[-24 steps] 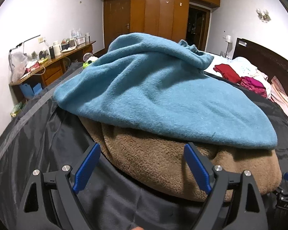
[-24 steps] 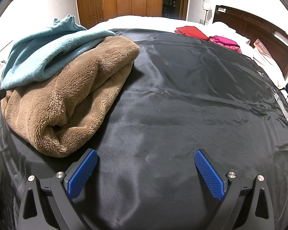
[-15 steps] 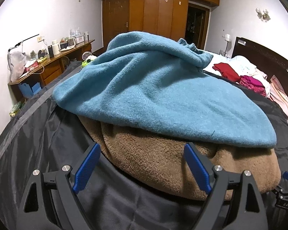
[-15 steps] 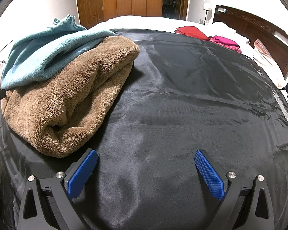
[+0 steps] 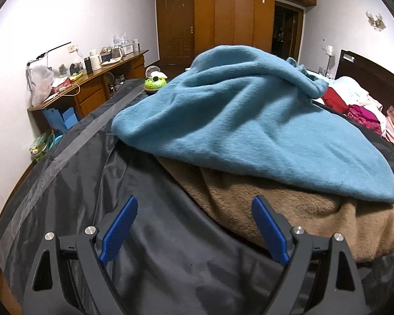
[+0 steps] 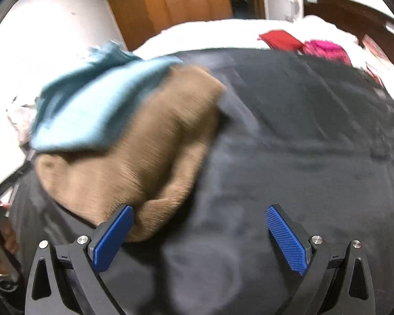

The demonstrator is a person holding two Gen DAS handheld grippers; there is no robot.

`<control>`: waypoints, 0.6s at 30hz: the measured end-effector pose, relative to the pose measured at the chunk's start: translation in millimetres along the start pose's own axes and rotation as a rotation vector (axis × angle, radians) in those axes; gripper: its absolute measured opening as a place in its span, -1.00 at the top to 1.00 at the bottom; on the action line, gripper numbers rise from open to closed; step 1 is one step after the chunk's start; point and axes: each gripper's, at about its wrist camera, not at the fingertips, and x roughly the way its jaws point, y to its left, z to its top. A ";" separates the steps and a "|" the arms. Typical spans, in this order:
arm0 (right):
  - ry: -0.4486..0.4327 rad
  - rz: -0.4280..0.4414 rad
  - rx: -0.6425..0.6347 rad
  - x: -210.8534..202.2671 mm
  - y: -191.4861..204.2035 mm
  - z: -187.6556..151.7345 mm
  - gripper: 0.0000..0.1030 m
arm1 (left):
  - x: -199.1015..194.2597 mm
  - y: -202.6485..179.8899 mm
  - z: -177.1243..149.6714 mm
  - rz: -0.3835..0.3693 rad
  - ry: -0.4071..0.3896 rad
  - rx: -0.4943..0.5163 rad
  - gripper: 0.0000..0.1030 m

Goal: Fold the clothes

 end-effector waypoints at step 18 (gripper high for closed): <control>0.015 0.052 -0.227 86.2 68.1 67.5 -1.00 | 7.3 20.7 -2.2 -0.003 0.035 -0.037 -0.76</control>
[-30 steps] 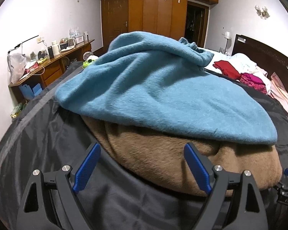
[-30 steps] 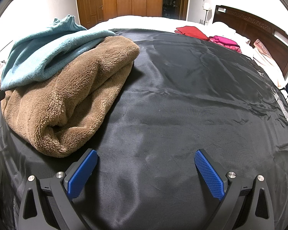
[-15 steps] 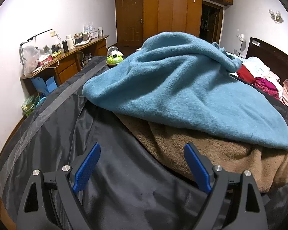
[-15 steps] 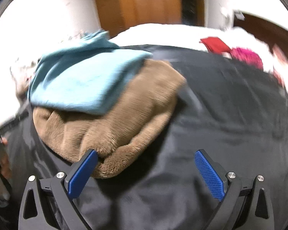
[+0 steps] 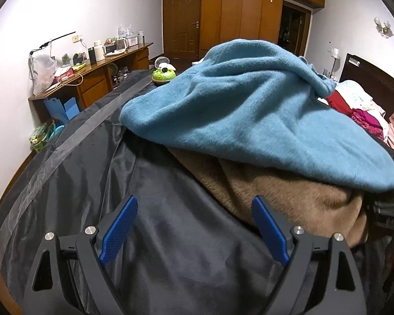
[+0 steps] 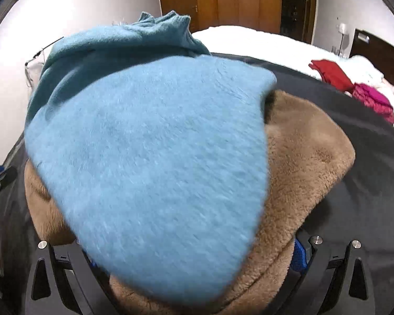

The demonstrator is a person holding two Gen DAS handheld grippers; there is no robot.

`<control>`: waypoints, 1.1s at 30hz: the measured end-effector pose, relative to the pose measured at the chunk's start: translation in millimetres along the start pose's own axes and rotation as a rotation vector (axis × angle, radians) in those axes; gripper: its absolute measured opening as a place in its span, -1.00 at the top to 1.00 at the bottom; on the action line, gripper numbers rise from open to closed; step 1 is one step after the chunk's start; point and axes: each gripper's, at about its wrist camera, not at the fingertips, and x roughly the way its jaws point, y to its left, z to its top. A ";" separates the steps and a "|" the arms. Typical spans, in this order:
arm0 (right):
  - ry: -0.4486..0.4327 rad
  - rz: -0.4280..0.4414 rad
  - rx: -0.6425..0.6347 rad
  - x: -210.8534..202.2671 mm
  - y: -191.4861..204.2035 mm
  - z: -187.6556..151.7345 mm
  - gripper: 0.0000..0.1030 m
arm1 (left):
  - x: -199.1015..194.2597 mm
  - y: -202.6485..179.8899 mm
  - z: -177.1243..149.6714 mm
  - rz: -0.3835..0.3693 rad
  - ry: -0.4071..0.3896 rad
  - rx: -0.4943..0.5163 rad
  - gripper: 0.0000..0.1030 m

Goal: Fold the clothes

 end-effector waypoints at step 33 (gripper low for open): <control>-0.134 0.177 0.148 -28.2 -47.1 -23.6 -1.00 | 80.9 -90.9 161.8 -0.049 -0.082 0.403 -0.76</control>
